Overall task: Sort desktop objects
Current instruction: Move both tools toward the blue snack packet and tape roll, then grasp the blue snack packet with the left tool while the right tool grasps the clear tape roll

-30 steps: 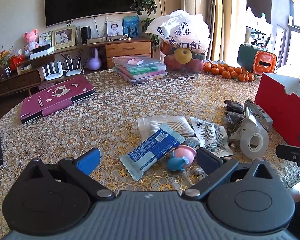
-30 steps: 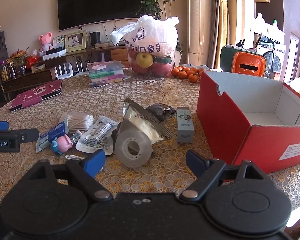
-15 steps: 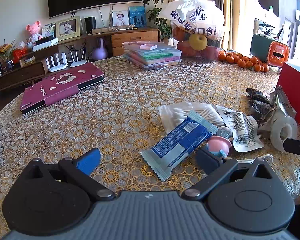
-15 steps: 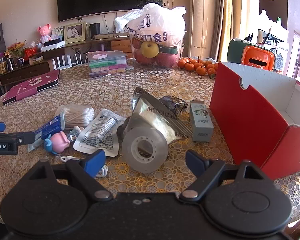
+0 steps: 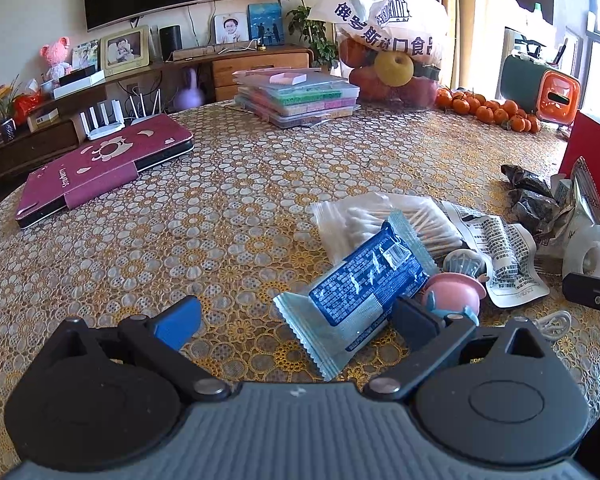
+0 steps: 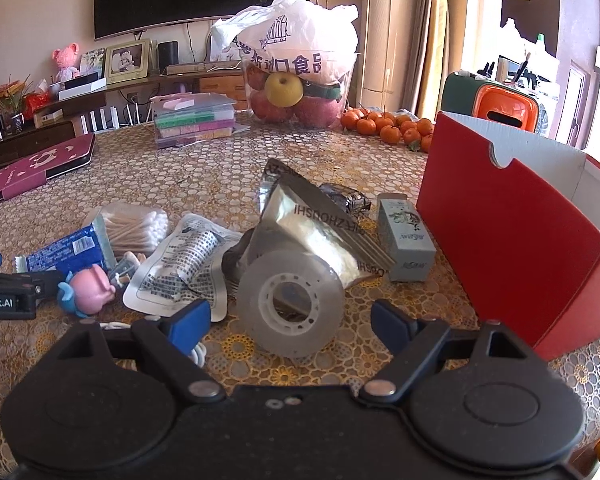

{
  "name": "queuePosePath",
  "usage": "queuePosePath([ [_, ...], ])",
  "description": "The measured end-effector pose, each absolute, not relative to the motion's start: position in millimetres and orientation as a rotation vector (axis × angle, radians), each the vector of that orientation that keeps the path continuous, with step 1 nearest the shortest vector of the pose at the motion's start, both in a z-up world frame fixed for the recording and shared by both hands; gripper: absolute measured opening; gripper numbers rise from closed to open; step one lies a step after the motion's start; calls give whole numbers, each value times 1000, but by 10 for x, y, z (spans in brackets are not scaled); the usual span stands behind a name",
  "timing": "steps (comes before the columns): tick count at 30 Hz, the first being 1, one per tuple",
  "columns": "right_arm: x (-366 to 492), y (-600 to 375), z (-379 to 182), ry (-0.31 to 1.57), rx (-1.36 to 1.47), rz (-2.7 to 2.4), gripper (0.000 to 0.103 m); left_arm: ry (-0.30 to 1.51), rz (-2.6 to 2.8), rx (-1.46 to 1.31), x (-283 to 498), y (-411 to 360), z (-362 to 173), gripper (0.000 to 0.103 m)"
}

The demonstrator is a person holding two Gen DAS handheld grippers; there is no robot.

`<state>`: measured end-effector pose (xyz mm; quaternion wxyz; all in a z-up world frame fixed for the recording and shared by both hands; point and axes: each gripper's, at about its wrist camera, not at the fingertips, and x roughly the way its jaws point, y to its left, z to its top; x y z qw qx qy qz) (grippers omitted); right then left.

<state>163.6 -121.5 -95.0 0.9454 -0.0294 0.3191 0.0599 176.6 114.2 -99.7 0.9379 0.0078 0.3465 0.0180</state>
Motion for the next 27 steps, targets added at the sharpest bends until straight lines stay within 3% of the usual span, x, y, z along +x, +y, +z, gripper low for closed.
queuePosePath([
  [12,1642,-1179,-971,655,-65,120,86,710,-17,-19,1835,1085,-1044,90],
  [17,1648,-1186,-965,654,-62,114,85,706,-37,-22,1855,1047,-1025,71],
  [21,1638,-1182,-956,647,-73,111,83,702,-49,-19,1852,1016,-1024,63],
  [24,1641,-1176,-959,650,-77,111,79,701,-51,-20,1849,1006,-1023,60],
  [25,1654,-1172,-964,656,-79,111,72,701,-51,-19,1848,1003,-1023,59],
  [26,1663,-1170,-972,665,-81,112,58,701,-50,-19,1847,1003,-1023,59],
  [27,1673,-1169,-979,674,-82,111,59,701,-49,-20,1847,1004,-1023,58],
])
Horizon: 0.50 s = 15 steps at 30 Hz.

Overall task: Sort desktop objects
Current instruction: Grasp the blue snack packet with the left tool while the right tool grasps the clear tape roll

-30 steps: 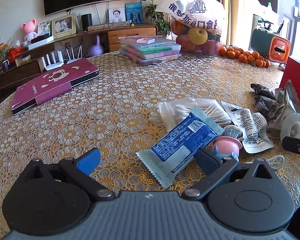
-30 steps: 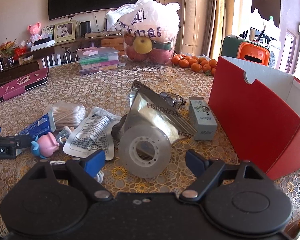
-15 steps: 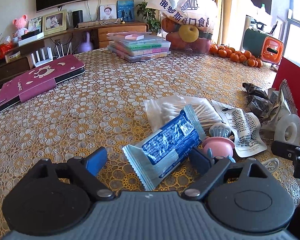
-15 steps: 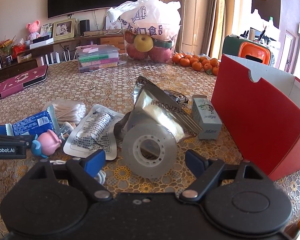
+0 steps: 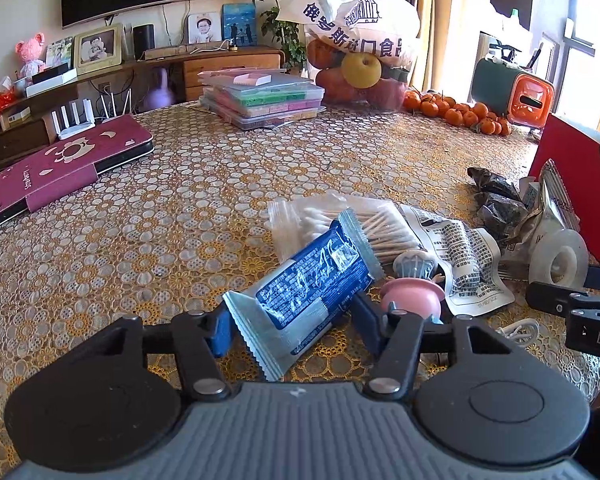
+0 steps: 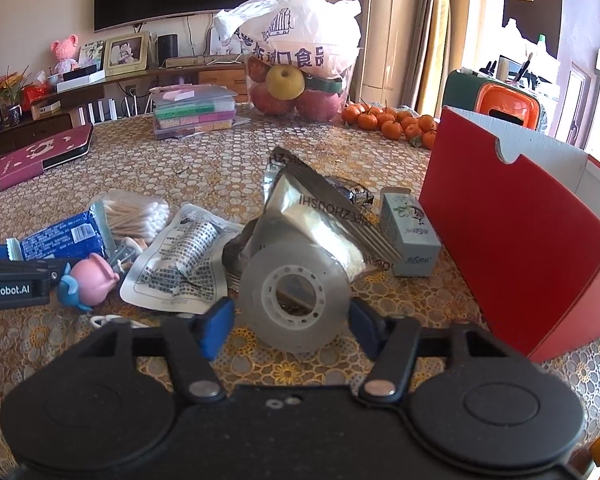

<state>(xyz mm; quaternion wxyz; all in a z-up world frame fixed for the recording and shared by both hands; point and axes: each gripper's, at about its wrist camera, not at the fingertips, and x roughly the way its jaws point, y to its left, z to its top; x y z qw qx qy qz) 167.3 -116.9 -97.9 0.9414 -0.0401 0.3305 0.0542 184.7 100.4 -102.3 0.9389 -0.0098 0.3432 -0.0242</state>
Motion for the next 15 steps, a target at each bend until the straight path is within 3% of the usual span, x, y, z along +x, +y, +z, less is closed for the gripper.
queuePosePath([
  [3,1670,-1172,-986,677,-83,108,58,697,-49,-25,1840,996,-1022,56],
  [8,1645,-1185,-987,679,-85,101,57,694,-54,-41,1811,1005,-1015,38],
  [13,1629,-1197,-985,679,-83,100,57,698,-55,-54,1785,1011,-1008,33],
  [15,1612,-1209,-976,677,-82,104,57,700,-62,-70,1774,1020,-1002,25],
])
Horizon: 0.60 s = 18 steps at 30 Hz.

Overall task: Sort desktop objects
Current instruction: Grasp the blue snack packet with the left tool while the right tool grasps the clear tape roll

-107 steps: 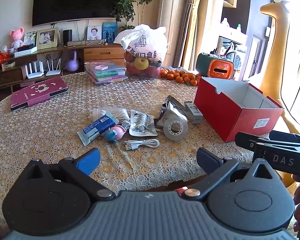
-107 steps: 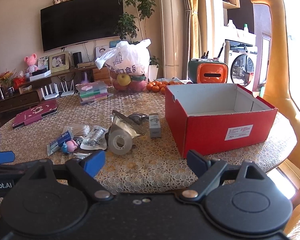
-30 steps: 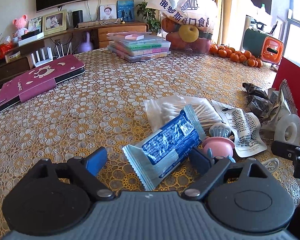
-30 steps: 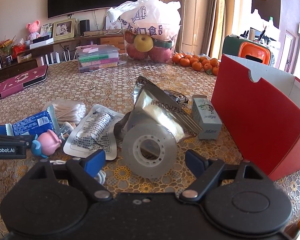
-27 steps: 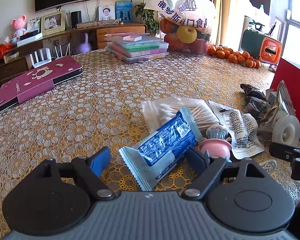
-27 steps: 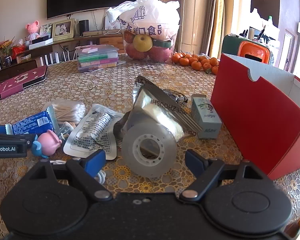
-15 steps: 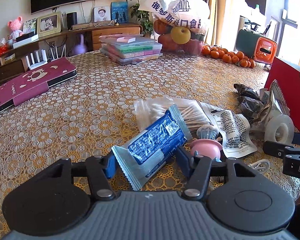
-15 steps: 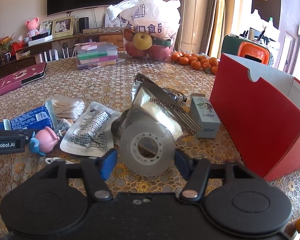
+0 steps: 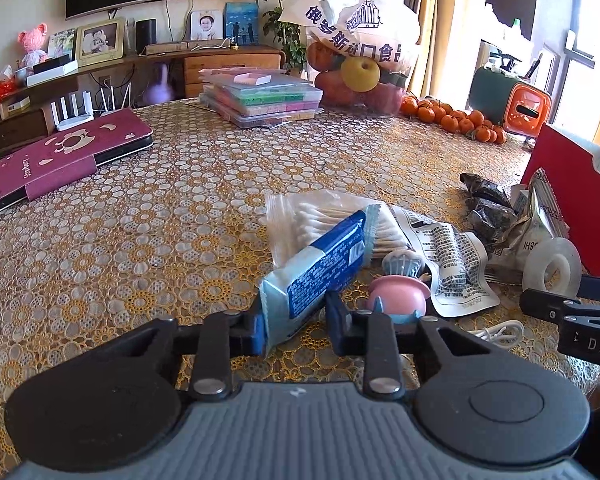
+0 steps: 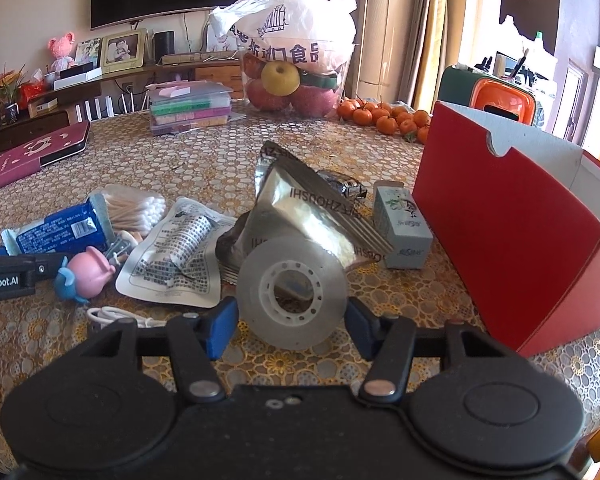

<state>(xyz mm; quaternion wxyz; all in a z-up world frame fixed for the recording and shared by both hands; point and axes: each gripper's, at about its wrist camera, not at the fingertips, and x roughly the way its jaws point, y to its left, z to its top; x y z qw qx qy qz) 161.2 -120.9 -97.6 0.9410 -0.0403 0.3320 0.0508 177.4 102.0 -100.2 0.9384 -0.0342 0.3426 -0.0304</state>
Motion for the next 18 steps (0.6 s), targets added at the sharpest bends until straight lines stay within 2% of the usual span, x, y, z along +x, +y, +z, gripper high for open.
queuePosePath([
  [2,1595,-1216,-962,673,-83,104,57,698,-62,-74,1763,1001,-990,13],
  [18,1429,-1333,-813,648,-61,121,56,673,-55,-72,1521,870,-750,13],
])
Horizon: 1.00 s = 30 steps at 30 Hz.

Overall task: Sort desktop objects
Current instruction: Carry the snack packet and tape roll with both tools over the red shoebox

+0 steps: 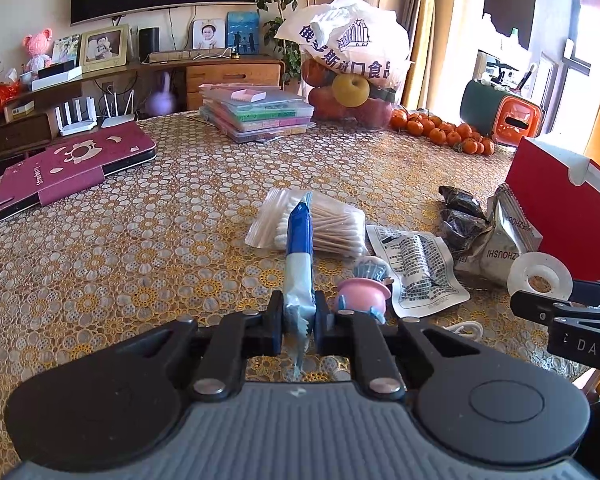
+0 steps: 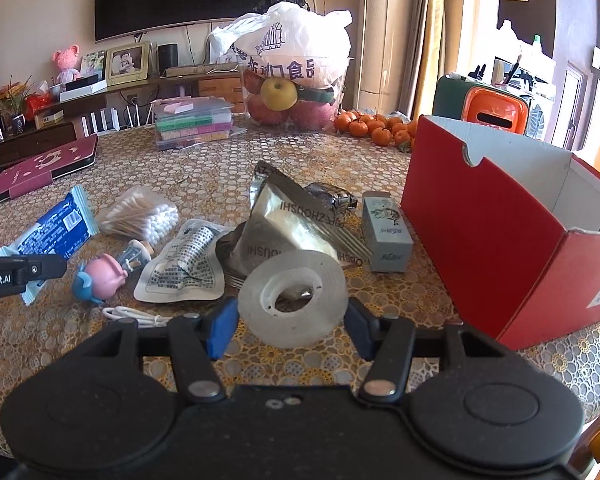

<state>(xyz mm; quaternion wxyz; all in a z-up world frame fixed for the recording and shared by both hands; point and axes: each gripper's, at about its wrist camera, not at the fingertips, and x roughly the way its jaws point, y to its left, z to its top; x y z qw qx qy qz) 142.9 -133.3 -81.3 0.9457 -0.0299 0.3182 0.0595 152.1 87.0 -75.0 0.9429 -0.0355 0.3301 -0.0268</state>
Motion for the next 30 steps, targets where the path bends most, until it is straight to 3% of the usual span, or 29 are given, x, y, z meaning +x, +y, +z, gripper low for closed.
queuePosePath([
  [2,1399,-1348,-782,641,-56,126,55,670,-60,-65,1482,823,-710,13],
  [3,1386,-1359,-771,640,-52,132,46,668,-63,-63,1465,803,-691,13],
  [4,1383,-1370,-764,648,-49,137,27,666,-66,-62,1446,781,-672,13],
  [5,1379,-1381,-758,653,-46,136,23,666,-70,-62,1427,762,-658,13],
  [9,1396,-1428,-784,670,-51,139,23,661,-80,-54,1372,688,-611,13],
  [16,1380,-1501,-755,665,-27,158,14,667,-95,-48,1337,611,-590,13],
  [30,1281,-1692,-608,659,8,165,14,693,-179,-28,1244,314,-420,13],
])
